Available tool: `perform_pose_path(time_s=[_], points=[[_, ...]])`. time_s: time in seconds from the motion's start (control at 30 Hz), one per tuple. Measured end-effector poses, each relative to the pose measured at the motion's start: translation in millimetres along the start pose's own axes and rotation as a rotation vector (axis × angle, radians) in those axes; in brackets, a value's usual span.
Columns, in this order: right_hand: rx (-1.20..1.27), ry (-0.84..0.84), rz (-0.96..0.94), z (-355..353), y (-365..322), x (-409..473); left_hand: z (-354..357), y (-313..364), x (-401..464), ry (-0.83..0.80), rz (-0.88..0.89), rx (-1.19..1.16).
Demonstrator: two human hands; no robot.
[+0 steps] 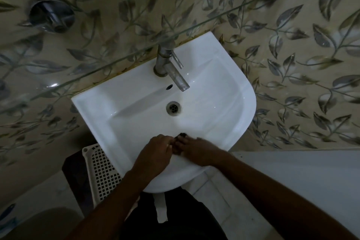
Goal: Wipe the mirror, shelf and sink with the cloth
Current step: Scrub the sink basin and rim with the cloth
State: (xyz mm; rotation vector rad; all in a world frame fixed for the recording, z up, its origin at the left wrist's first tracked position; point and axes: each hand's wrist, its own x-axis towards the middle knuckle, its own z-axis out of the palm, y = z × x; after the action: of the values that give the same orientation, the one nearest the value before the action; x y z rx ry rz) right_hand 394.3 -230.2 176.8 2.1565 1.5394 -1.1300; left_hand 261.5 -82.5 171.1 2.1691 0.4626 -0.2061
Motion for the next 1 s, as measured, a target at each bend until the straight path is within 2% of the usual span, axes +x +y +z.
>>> perform_pose_path(time_s=[0.17,0.27,0.37,0.43,0.53,0.6,0.67,0.83,0.93,1.0], points=[[-0.248,0.209,0.289,-17.7,114.3,-22.4,8.8,7.5,2.9,0.046,0.04,-0.041],[-0.281,0.212,0.365,-19.4,110.8,-27.1,13.1,14.1,7.4,0.033,0.035,-0.057],[-0.235,0.173,0.147,-14.2,72.0,-24.5,18.6,18.4,14.9,0.032,0.034,-0.067],[-0.176,0.02,0.036,-13.3,56.5,-31.5,21.5,22.0,23.4,0.016,0.024,-0.056],[-0.196,-0.014,-0.069,-11.7,66.1,-31.7,25.3,31.8,37.2,-0.028,0.013,-0.039],[-0.259,-0.002,-0.059,-11.8,92.0,-26.9,27.3,39.8,45.8,-0.057,0.01,-0.011],[-0.343,0.055,-0.025,-21.2,132.9,-21.9,29.5,45.3,54.1,-0.061,0.016,0.014],[-0.682,0.345,-0.009,-78.7,236.5,5.7,28.3,55.8,74.1,-0.052,-0.013,0.007],[-0.712,0.446,0.058,-111.3,243.6,38.0,29.8,56.2,79.5,-0.022,-0.04,-0.008],[-0.676,0.51,0.115,-105.6,234.8,53.2,31.3,52.8,80.4,0.028,-0.068,-0.017]])
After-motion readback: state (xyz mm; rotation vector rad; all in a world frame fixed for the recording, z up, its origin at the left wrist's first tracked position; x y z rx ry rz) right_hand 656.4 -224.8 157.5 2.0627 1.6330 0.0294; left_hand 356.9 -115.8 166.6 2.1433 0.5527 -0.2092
